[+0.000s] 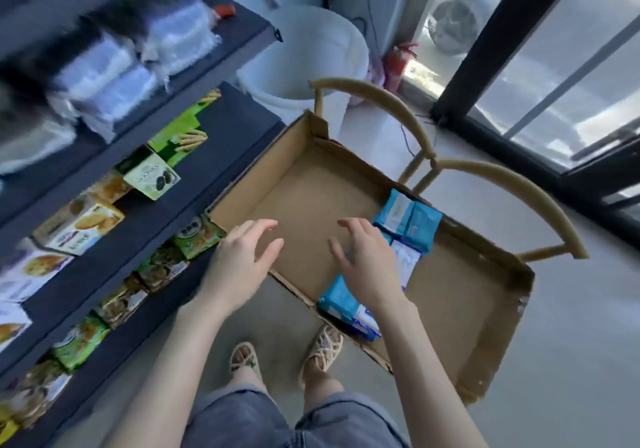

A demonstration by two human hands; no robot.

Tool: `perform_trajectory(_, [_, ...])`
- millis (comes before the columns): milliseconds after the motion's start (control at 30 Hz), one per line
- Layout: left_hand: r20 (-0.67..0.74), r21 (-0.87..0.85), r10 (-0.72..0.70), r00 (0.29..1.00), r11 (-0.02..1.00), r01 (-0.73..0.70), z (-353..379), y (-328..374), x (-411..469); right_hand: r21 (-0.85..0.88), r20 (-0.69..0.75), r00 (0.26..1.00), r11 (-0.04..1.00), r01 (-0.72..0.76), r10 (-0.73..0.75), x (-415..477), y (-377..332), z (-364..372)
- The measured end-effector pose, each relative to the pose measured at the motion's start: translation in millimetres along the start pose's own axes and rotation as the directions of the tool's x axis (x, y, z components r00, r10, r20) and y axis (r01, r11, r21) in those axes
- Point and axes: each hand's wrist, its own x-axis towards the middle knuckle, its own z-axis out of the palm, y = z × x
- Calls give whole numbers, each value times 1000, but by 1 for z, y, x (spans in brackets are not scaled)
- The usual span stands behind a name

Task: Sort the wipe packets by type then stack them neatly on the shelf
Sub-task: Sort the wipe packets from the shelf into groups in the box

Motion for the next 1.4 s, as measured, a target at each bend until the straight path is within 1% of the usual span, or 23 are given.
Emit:
perform_trajectory(100, [-139, 7, -36, 990, 999, 37, -52, -21, -34, -8, -15, 986, 986, 166, -166, -4, -62, 0])
perform_trajectory(233, [-274, 2, -102, 956, 994, 107, -112, -62, -86, -20, 13, 937, 936, 350, -350, -21, -134, 24])
perform_trajectory(333, [-353, 1, -137, 925, 989, 147, -150, -91, -125, -14, 34, 908, 909, 418, -417, -36, -181, 44])
perform_trajectory(433, [-401, 5, -154, 903, 985, 171, -182, -116, -152, -8, 36, 879, 880, 475, -475, -43, -224, 60])
perform_trajectory(533, [-445, 34, -116, 888, 989, 146, -213, -134, -163, -12, 13, 858, 858, 514, -514, -39, -266, 68])
perform_trajectory(633, [-503, 16, -86, 860, 994, 109, -247, -140, -160, 1, -10, 835, 835, 550, -550, -28, -303, 66])
perform_trajectory(833, [-626, 33, 1, 780, 999, 25, -311, -150, -118, 0, -83, 789, 791, 611, -609, 26, -369, 51])
perform_trajectory(967, [-659, -23, 13, 752, 999, -38, -349, -161, -62, 17, -135, 780, 785, 619, -611, 82, -403, 42])
perform_trajectory(1067, [-671, -32, -5, 741, 999, -22, -371, -174, -11, 15, -138, 788, 794, 607, -600, 131, -423, 38])
perform_trajectory(1233, [-654, -67, -112, 748, 994, 91, -398, -191, 69, -14, -115, 790, 796, 605, -602, 212, -455, 32])
perform_trajectory(1300, [-662, -116, -185, 727, 983, 144, -408, -199, 98, -15, -90, 785, 789, 614, -612, 244, -468, 35])
perform_trajectory(1400, [-687, -210, -297, 663, 955, 209, -420, -209, 134, 10, -57, 785, 786, 618, -617, 286, -486, 44])
